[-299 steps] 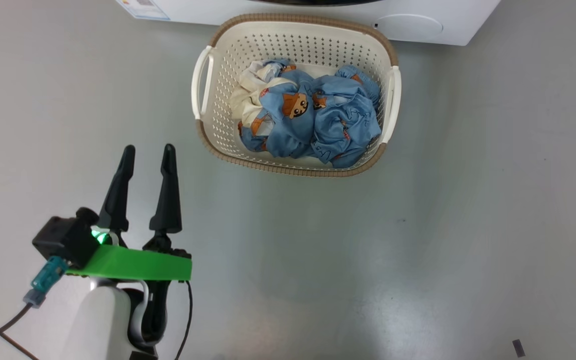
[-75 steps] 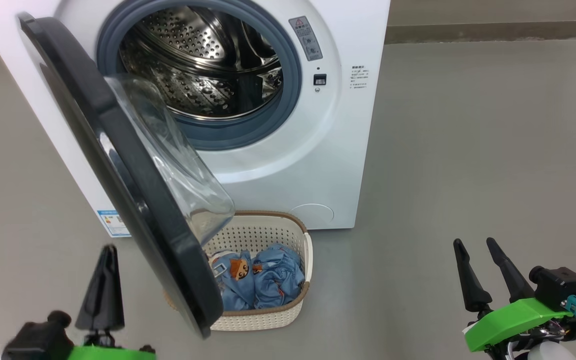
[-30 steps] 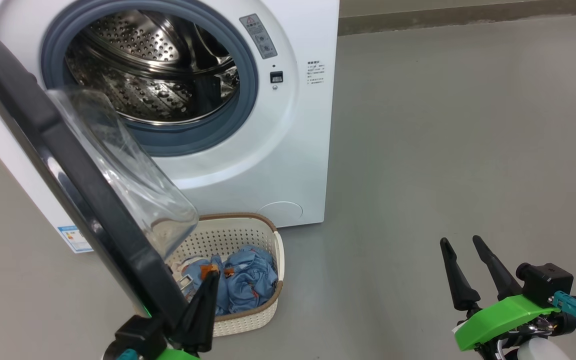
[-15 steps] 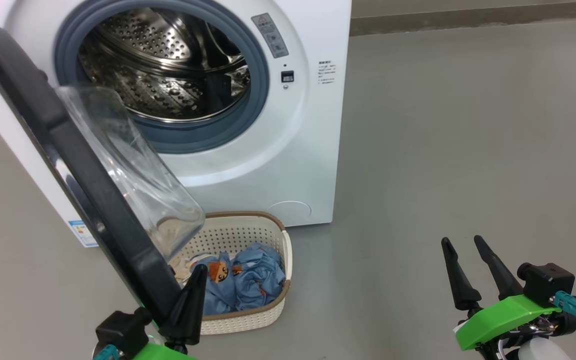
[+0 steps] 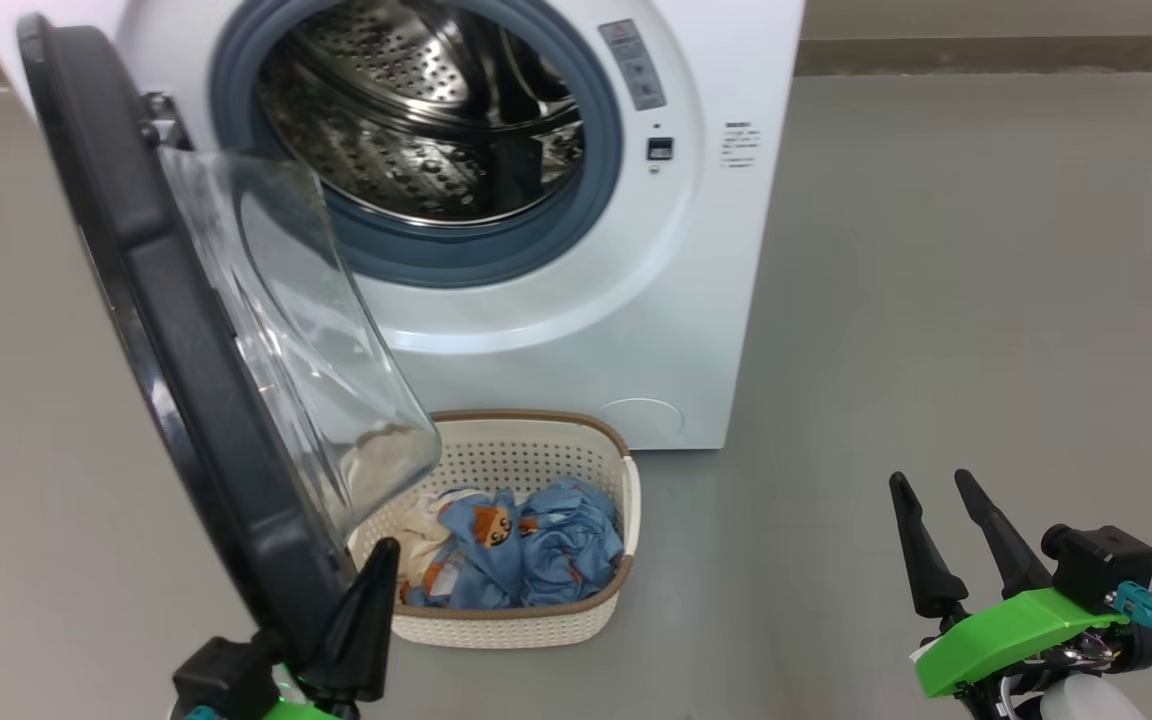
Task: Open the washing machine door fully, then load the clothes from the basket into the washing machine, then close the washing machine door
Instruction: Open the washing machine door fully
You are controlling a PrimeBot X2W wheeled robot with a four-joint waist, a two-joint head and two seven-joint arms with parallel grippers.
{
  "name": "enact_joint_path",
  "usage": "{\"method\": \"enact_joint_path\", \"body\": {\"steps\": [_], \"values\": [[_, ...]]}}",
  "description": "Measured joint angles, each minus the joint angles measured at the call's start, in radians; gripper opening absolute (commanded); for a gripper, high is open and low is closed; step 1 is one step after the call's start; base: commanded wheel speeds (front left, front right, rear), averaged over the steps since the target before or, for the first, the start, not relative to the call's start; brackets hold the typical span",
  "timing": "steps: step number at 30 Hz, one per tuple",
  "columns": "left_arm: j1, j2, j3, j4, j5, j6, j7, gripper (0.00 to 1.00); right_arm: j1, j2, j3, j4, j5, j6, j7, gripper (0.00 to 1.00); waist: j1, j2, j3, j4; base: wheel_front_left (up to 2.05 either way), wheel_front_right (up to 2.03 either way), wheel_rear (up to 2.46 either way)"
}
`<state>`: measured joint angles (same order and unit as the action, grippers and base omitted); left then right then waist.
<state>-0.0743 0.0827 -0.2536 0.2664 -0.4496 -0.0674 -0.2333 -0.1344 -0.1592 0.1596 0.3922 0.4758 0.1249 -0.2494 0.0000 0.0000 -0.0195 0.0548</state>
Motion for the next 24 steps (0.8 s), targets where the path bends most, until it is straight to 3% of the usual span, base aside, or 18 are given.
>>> {"method": "enact_joint_path", "body": {"steps": [16,24], "values": [[0.028,0.063,0.065,-0.054,-0.015,0.074,0.04,0.0,0.001,0.008,-0.009,0.0,0.0,0.0,0.0,1.0,0.0,0.0,-0.004,0.108,0.0,0.0,0.0],[0.037,0.113,0.098,-0.063,-0.026,0.087,0.086,0.0,0.002,0.015,-0.018,0.0,0.0,0.0,0.0,1.0,0.0,0.0,-0.003,0.155,0.0,0.0,0.0]]}}
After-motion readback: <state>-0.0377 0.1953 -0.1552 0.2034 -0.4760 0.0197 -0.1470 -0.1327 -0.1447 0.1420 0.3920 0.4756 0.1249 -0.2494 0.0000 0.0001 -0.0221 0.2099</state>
